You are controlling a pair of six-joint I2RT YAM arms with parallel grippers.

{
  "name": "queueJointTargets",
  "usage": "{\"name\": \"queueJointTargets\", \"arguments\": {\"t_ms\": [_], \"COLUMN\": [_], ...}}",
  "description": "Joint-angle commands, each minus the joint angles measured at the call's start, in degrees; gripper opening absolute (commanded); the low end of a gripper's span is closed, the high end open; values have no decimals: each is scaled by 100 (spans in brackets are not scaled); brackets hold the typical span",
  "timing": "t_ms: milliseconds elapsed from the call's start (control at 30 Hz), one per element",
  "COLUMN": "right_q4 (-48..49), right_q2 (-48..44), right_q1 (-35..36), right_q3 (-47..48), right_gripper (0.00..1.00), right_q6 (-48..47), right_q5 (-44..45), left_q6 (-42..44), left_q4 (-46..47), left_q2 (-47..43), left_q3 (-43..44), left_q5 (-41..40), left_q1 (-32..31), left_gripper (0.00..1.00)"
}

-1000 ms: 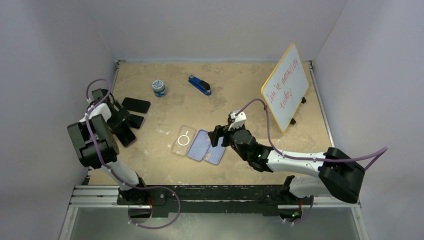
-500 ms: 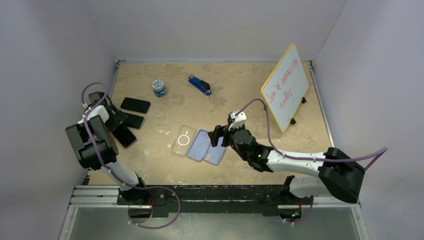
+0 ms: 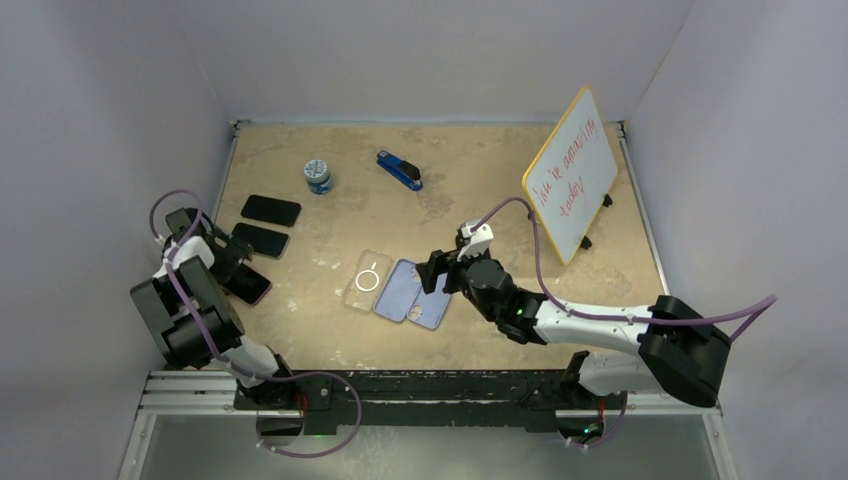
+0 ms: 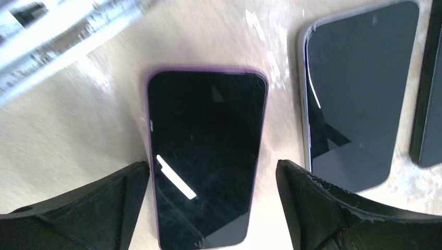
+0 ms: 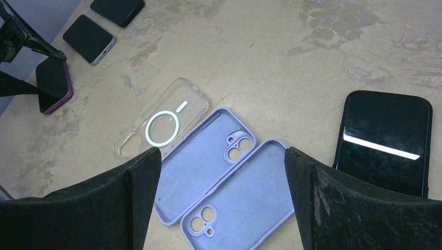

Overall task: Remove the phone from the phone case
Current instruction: Adjust the phone at the center of the board.

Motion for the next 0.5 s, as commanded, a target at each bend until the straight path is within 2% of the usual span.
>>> {"name": "queueJointTargets", "arguments": {"t_ms": [0,333,467], "right_q4": [95,25,-45], "right_q2": [-154,-214,-256], "right_q1": [-17,-28,-88], "right_q3": [-21,-10,8], "right_gripper": [89,91,95], "right_q6": [-78,-155,-234], "right_q5": [8,124,125], "left_q6": [-507,-1945,-1996], "left_q4": [535,1976,1903], "left_q2": [-399,-725,-857], "left_q3": [-528,-1332,-1254], "left_q5": [963,1940,2086], "left_q1": [-1,-18,-27], "left_gripper": [97,98,98]}}
